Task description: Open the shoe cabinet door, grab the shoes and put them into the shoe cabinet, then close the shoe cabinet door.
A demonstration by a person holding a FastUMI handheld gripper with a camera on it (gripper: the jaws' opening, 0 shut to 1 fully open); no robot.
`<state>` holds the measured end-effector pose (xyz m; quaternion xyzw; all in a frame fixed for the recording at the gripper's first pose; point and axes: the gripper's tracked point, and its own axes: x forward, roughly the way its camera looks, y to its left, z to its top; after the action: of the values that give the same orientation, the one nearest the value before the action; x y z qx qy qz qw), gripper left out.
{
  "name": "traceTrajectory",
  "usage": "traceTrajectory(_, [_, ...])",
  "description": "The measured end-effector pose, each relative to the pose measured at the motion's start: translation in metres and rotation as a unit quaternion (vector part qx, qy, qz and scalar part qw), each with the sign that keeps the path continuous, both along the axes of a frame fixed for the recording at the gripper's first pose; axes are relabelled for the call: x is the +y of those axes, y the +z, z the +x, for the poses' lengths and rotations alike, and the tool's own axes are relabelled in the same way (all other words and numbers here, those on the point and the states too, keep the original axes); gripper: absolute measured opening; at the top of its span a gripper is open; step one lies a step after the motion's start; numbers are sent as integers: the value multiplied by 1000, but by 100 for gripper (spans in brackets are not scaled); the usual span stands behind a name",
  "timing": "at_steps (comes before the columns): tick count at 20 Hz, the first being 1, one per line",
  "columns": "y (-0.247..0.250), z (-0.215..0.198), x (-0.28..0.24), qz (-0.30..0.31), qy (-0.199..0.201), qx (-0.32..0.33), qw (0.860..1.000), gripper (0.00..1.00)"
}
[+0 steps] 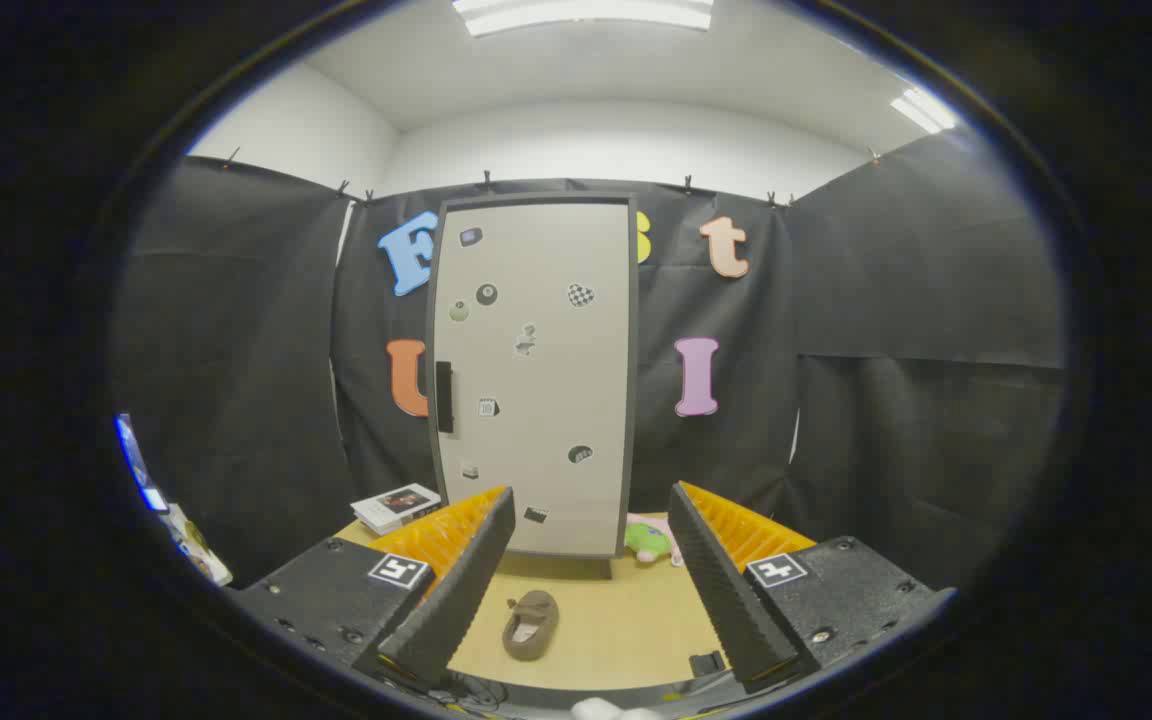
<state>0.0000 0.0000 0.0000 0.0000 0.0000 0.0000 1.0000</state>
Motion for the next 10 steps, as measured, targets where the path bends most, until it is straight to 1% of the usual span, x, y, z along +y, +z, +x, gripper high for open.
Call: traceTrajectory(10, [-2, 11, 31, -8, -2, 3, 1000, 100])
